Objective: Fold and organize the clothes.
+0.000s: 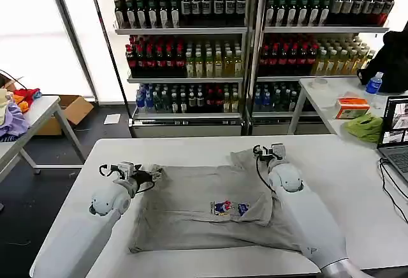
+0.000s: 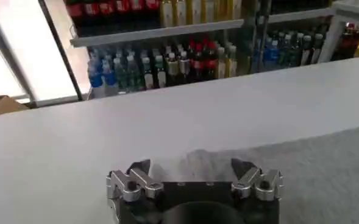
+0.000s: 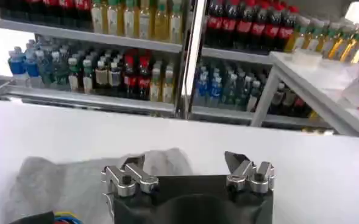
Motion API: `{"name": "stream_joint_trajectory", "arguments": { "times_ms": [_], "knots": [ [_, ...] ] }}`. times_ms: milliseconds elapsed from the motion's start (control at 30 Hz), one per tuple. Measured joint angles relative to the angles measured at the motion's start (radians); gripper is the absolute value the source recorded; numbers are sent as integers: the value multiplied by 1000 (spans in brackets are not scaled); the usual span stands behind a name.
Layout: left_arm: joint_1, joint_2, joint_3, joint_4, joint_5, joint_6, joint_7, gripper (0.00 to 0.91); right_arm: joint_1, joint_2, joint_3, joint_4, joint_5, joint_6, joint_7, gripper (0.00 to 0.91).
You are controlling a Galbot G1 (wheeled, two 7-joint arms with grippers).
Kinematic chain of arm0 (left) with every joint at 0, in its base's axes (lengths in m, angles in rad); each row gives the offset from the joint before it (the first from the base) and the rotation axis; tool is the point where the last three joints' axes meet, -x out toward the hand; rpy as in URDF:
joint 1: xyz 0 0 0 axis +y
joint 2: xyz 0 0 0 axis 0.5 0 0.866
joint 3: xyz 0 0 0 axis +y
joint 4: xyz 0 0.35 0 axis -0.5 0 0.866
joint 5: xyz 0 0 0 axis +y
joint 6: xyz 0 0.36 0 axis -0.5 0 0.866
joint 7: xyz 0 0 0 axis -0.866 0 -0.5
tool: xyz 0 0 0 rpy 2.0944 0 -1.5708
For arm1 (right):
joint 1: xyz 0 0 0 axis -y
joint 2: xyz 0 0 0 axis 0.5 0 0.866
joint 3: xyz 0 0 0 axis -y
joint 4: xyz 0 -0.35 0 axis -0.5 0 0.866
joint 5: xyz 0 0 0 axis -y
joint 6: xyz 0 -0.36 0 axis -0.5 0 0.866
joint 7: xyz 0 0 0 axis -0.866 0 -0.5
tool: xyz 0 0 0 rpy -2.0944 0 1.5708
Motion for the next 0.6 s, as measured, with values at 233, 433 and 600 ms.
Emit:
{"name": "stream_joint_trajectory", "arguments": {
  "times_ms": [233,433,600],
  "knots": [
    [9,-2,1,-10,2,0,-1,10,-33,8,19,-1,-7,14,-2,0],
    [13,-1,2,-12,3,0,3,10,-54,13,29,3,-14,18,6,0],
    [17,3,3,-19,3,0,5,10,-71,22,34,6,-20,25,5,0]
  ]
}}
